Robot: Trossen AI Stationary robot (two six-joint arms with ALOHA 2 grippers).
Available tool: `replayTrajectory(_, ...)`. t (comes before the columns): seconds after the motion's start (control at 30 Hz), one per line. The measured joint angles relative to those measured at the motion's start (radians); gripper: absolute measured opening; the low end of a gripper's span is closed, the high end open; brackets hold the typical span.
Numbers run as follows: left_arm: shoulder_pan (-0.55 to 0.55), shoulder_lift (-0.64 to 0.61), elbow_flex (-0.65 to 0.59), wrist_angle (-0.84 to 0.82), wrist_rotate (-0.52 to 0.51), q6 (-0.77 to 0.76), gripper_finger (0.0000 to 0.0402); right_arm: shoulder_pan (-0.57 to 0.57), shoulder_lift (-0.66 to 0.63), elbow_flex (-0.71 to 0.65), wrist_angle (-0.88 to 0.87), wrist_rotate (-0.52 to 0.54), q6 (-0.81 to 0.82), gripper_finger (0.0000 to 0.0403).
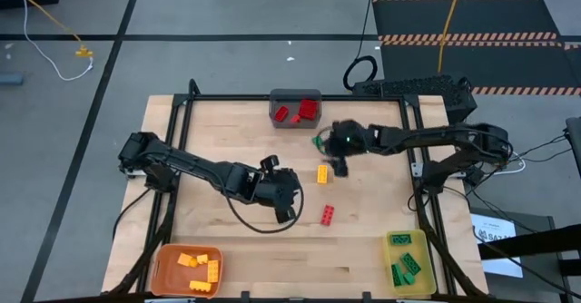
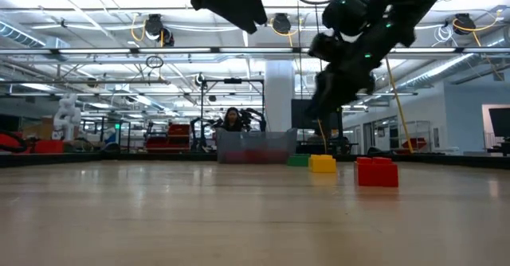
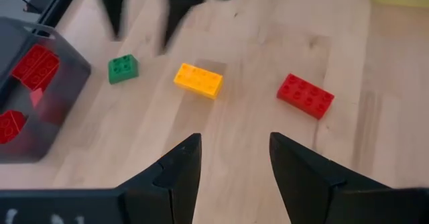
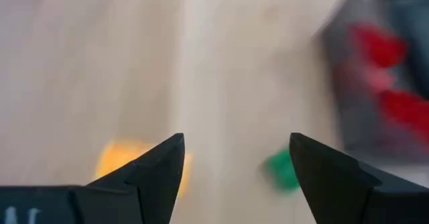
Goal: Sort & place blocks by color
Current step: Put the yellow game piece into the orange bin
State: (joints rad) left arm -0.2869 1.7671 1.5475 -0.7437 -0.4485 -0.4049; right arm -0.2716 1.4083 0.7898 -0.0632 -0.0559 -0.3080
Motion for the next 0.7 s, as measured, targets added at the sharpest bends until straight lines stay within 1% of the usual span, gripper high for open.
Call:
replayTrajectory(0.1, -0.002, -0.001, 0.0, -0.001, 0.0, 0.003, 0.0177, 0.065, -0.042, 0.0, -0.147, 0.003, -0.1, 0.0258)
replayTrajectory(0.2, -0.001, -0.001, 0.0, -0.005, 0.0, 0.011, 0.0177, 0.126, -0.065, 0.0, -0.192, 0.044, -0.174, 0.0258)
replayTrajectory(0.3, 0.008, -0.001, 0.0, -0.006, 0.0, 0.018, 0.0177, 0.181, -0.053, 0.0, -0.187, 0.094, -0.249, 0.0258)
replayTrajectory(0.43, 0.024, -0.001, 0.0, -0.006, -0.001, -0.001, 0.0177, 0.232, 0.021, 0.0, -0.165, 0.148, -0.312, 0.0258)
replayTrajectory(0.6, 0.031, -0.001, 0.0, -0.005, -0.001, 0.002, 0.0177, 0.254, 0.127, 0.0, -0.121, 0.223, -0.365, 0.0258)
replayTrajectory(0.7, 0.031, -0.001, 0.0, -0.006, -0.001, 0.002, 0.0177, 0.252, 0.15, 0.0, -0.074, 0.241, -0.381, 0.0258)
